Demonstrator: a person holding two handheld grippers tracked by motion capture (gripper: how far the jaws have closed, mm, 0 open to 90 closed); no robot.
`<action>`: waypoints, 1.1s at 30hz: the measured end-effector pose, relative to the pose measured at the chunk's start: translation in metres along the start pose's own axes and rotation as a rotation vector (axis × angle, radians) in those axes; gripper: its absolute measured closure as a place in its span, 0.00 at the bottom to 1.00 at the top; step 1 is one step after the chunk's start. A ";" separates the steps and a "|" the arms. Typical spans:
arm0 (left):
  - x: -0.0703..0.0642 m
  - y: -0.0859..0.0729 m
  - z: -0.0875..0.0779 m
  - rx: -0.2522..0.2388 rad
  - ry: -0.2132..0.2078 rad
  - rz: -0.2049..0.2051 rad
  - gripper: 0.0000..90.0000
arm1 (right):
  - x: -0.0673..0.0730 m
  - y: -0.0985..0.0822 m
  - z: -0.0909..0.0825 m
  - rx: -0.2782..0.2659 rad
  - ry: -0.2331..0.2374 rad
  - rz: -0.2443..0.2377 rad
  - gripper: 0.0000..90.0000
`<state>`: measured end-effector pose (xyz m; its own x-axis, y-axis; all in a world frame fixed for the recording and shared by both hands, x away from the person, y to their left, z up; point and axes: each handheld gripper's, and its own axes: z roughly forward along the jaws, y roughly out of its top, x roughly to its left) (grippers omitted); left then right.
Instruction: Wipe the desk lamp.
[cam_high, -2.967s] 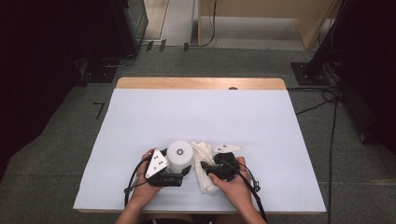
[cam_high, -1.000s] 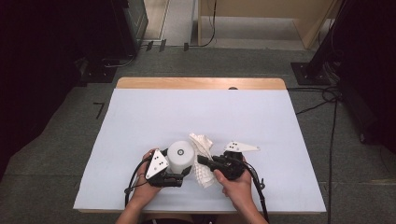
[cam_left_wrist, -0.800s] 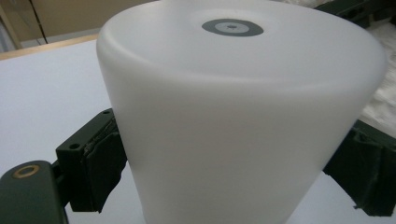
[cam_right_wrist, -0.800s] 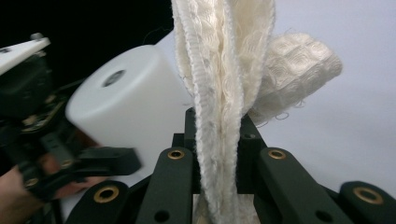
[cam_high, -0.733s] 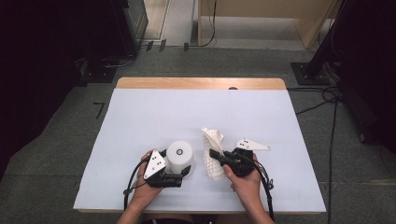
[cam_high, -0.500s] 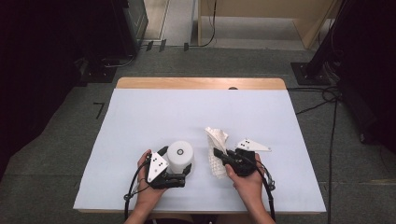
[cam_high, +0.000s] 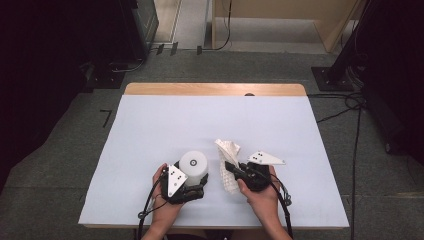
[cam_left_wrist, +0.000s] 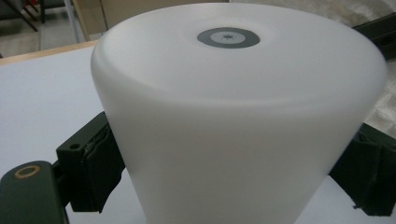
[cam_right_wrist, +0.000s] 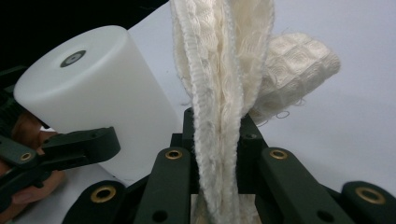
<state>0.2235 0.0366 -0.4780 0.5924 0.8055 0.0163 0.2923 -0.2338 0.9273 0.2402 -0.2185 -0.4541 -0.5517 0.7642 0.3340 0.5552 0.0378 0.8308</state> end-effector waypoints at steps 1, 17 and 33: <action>0.001 0.000 0.000 0.002 -0.009 0.001 0.10 | 0.001 0.000 0.000 0.003 0.005 -0.001 0.88; 0.021 0.010 -0.006 -0.063 -0.257 0.031 0.10 | 0.017 -0.009 0.018 0.080 0.085 0.028 0.89; 0.014 0.011 0.000 -0.019 -0.248 0.051 0.10 | 0.024 0.014 -0.011 -0.049 0.168 0.049 0.89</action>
<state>0.2350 0.0457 -0.4680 0.7728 0.6341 -0.0270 0.2446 -0.2583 0.9346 0.2280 -0.2062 -0.4294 -0.6229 0.6460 0.4412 0.5555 -0.0319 0.8309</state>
